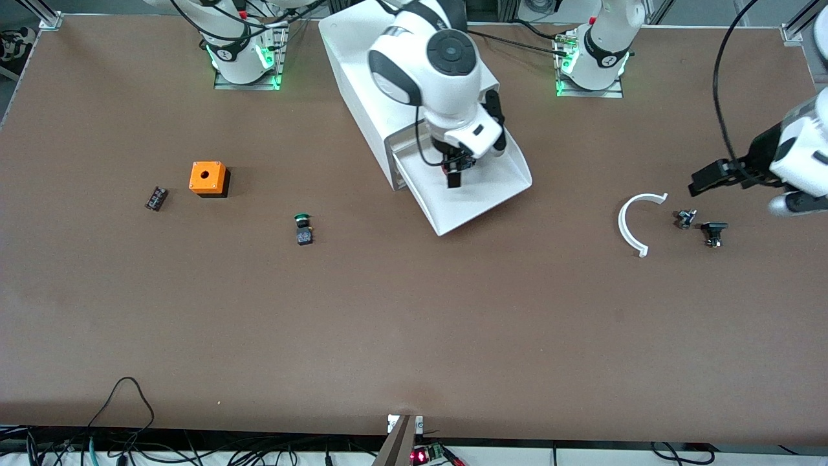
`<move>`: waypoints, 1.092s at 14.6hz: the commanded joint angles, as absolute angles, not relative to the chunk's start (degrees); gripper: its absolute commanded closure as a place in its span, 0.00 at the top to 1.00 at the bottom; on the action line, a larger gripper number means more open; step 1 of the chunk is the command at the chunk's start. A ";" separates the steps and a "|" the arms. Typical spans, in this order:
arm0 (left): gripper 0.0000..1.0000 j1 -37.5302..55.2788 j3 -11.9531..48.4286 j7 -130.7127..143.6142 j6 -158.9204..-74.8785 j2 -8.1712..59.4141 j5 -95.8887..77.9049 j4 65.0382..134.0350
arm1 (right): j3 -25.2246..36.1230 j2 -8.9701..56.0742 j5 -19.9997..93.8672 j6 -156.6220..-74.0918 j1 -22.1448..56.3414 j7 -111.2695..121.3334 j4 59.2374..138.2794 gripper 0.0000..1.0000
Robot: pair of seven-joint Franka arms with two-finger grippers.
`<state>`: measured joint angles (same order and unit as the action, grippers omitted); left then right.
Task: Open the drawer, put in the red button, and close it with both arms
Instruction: 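Open the right gripper to release the button in the drawer, then raise the right gripper while the left gripper reaches the drawer front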
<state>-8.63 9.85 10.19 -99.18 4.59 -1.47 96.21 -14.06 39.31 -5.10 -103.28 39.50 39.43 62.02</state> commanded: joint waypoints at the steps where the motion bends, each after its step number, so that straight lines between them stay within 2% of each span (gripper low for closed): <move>1: 1.00 -6.07 11.85 15.52 -108.16 5.97 -2.37 101.58 | -13.98 35.52 -3.34 -101.87 34.29 33.79 62.31 1.00; 7: 1.00 -0.28 17.05 36.11 -125.30 13.87 -1.93 108.36 | -4.50 32.09 -4.56 -102.84 33.31 1.18 63.27 1.00; 9: 1.00 2.62 17.05 39.71 -130.49 18.26 -2.02 108.89 | -2.29 28.76 -5.18 -102.57 31.56 -7.25 68.88 1.00; 11: 1.00 4.03 17.05 42.53 -135.77 19.68 -2.02 111.69 | -0.18 28.13 -7.11 -102.40 29.89 -18.57 72.06 1.00; 16: 1.00 6.32 17.14 42.80 -138.16 20.13 -2.99 116.01 | 0.09 25.06 -7.03 -97.12 20.77 -29.44 73.74 1.00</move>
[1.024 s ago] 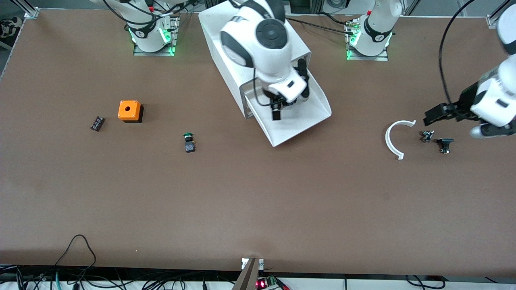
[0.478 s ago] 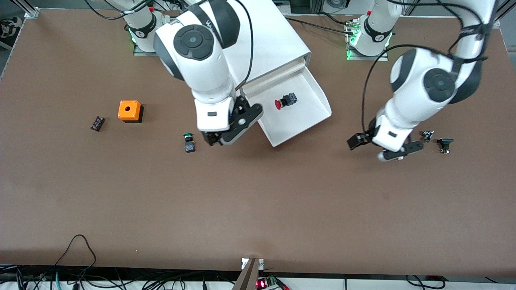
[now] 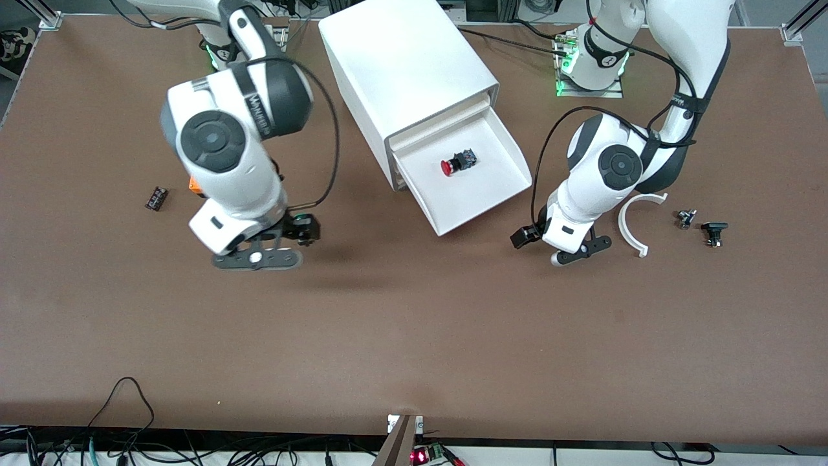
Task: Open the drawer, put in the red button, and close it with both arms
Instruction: 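Push the drawer closed with the left gripper while the right gripper retracts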
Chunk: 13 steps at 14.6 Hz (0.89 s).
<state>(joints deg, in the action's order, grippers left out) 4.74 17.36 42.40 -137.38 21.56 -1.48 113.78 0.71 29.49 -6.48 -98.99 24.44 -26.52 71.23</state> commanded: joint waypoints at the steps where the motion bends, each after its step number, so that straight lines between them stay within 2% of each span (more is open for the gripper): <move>1: 1.00 6.85 17.23 42.80 -137.99 19.95 -2.99 116.54 | 0.26 23.83 -7.03 -97.12 17.96 -29.36 73.65 1.00; 3: 1.00 7.21 19.32 42.71 -137.73 19.08 -2.99 118.47 | -0.26 21.02 -6.59 -95.73 13.03 -28.92 73.83 1.00; 9: 1.00 6.86 25.91 41.84 -136.85 15.47 -2.99 124.27 | -0.18 16.01 -6.59 -89.13 6.96 -21.58 74.96 1.00; 13: 1.00 6.33 32.25 41.84 -136.67 13.10 -2.99 126.82 | 0.09 9.08 -5.36 -91.39 2.55 -14.33 84.77 1.00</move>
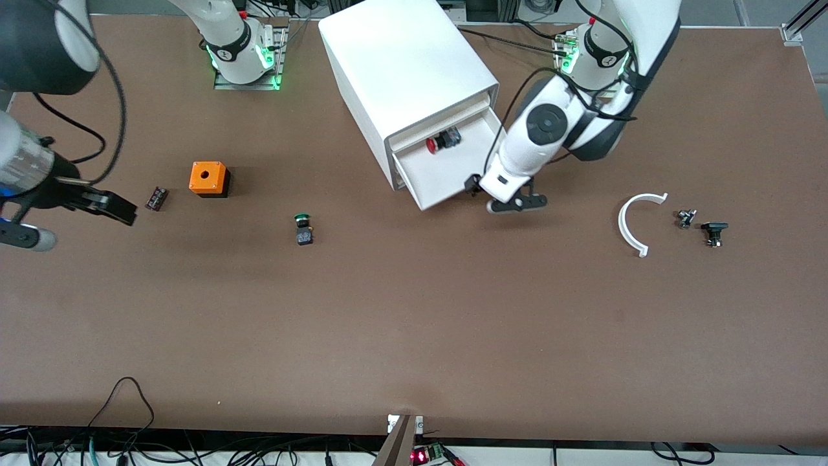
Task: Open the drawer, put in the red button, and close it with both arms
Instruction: 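Push the drawer closed with the left gripper while the right gripper retracts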
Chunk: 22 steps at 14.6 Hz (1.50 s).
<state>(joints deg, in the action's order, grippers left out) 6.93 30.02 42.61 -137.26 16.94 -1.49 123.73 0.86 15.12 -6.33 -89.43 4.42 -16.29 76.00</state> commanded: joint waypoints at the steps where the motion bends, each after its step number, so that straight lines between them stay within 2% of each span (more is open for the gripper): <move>1: 1.00 6.33 33.04 41.84 -135.97 12.75 -2.99 127.09 | 0.09 6.27 -5.36 -94.02 2.37 -14.15 89.25 1.00; 3: 1.00 6.33 34.36 41.75 -133.95 12.74 -2.99 127.27 | 0.44 3.87 -5.36 -96.15 2.02 -13.45 93.07 1.00; 7: 1.00 6.33 37.35 41.75 -133.59 12.04 -2.99 128.14 | 0.62 4.13 -3.09 -97.65 -1.05 -5.45 93.43 1.00; 22: 1.00 5.80 39.46 41.66 -131.40 10.46 -3.08 128.67 | 2.29 1.06 -2.81 -98.26 -1.32 -0.97 97.82 1.00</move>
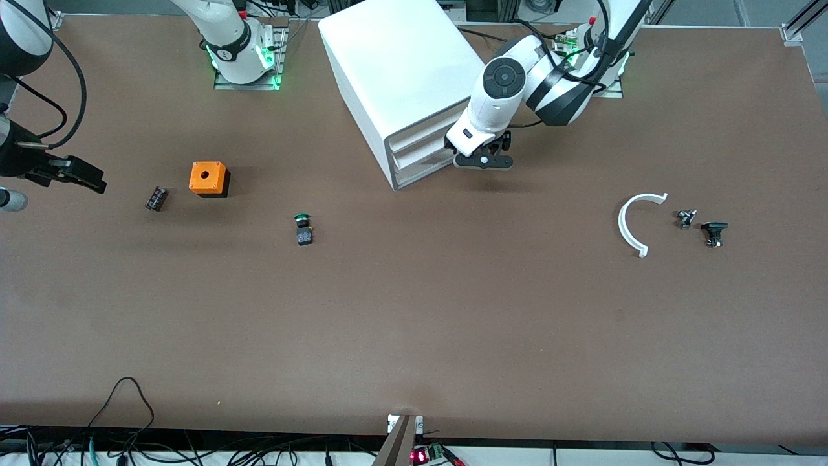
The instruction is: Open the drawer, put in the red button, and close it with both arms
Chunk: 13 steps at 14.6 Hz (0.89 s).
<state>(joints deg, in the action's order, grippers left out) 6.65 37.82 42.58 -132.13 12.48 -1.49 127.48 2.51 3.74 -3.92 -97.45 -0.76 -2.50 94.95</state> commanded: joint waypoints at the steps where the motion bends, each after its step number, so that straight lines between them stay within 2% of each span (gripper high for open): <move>1: 1.00 5.63 39.46 41.66 -131.48 10.28 -3.08 128.41 | 2.20 0.36 -2.81 -98.52 -1.23 -0.97 98.61 1.00; 5: 1.00 -1.12 37.63 41.83 -131.49 7.74 -2.64 125.35 | 2.11 -3.95 -2.81 -102.39 -1.23 -1.14 104.75 1.00; 7: 1.00 -2.28 32.90 41.92 -129.39 7.04 -2.55 121.40 | 2.11 -4.13 -2.81 -102.39 -1.23 -1.67 104.94 1.00; 9: 1.00 -2.29 27.89 41.75 -124.22 6.59 -2.29 116.83 | 1.93 -4.13 -2.81 -102.30 -1.23 -2.02 104.94 1.00; 13: 1.00 -2.20 22.25 37.74 -107.71 4.75 0.25 106.20 | 1.93 -4.04 -2.81 -102.48 -1.23 -1.93 104.77 1.00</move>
